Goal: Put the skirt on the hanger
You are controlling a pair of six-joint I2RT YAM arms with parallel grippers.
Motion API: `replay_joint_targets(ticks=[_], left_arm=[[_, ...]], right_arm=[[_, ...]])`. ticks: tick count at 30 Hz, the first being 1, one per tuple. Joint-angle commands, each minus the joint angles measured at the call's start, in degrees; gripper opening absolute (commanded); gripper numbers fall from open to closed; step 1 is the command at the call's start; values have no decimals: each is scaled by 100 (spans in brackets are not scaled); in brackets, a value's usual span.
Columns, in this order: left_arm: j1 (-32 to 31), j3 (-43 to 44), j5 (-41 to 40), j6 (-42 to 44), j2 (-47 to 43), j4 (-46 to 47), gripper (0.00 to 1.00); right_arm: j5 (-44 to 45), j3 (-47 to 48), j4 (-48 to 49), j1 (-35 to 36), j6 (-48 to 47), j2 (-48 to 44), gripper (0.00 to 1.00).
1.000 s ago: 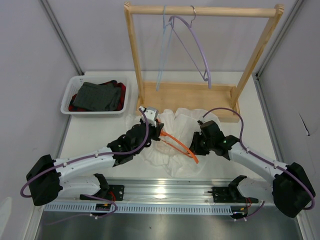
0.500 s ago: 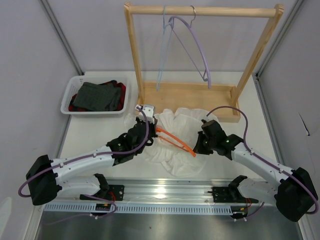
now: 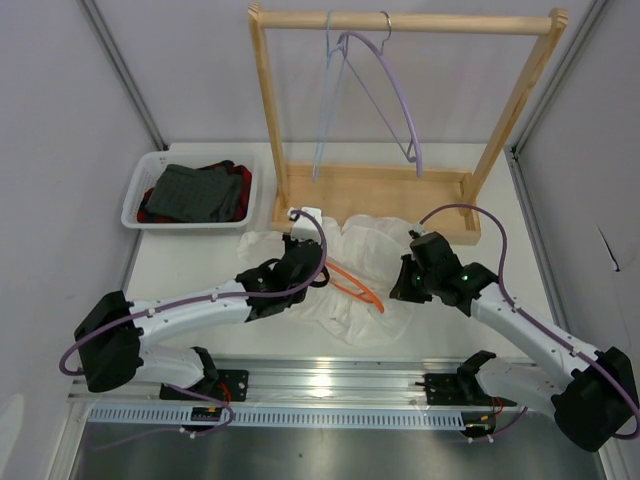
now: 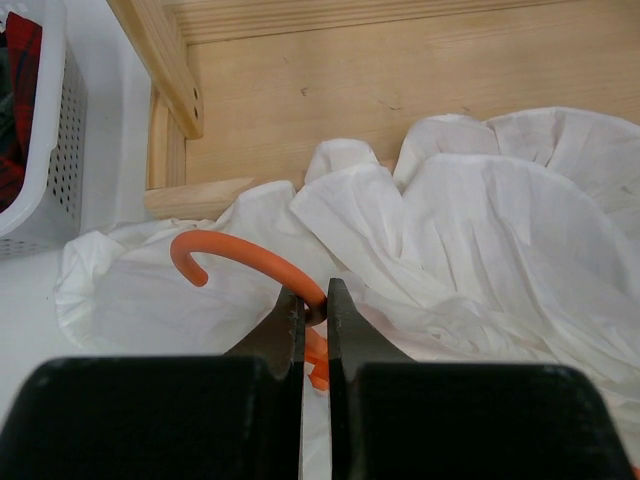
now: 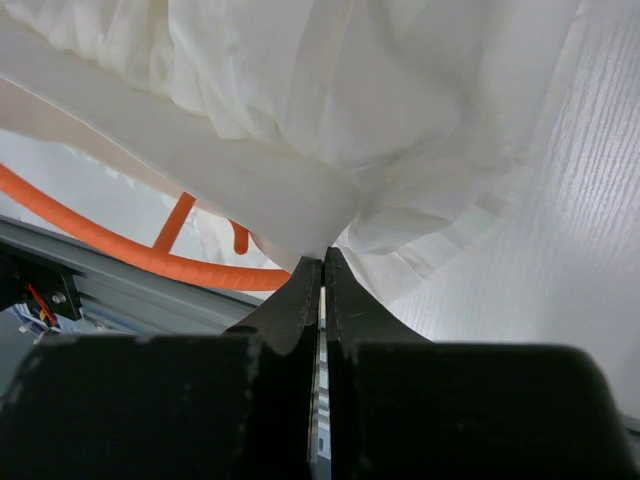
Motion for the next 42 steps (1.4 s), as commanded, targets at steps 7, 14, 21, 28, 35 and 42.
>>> replay_joint_targets(ticks=[7, 14, 21, 28, 35, 42], left_arm=[[45, 239, -162, -436, -195, -648, 0], [54, 169, -153, -585, -229, -702, 0], [71, 362, -267, -594, -133, -763, 0], [89, 529, -250, -603, 77, -816, 0], [98, 608, -399, -725, 376, -982, 0], [106, 678, -381, -752, 499, -948, 0]], right_arm=[[186, -226, -148, 48, -101, -44, 0], [292, -271, -59, 197, -66, 158, 0], [292, -323, -77, 320, -13, 105, 0], [485, -332, -129, 391, 13, 70, 0], [415, -236, -235, 408, 40, -97, 0], [415, -165, -340, 470, 57, -185, 0]])
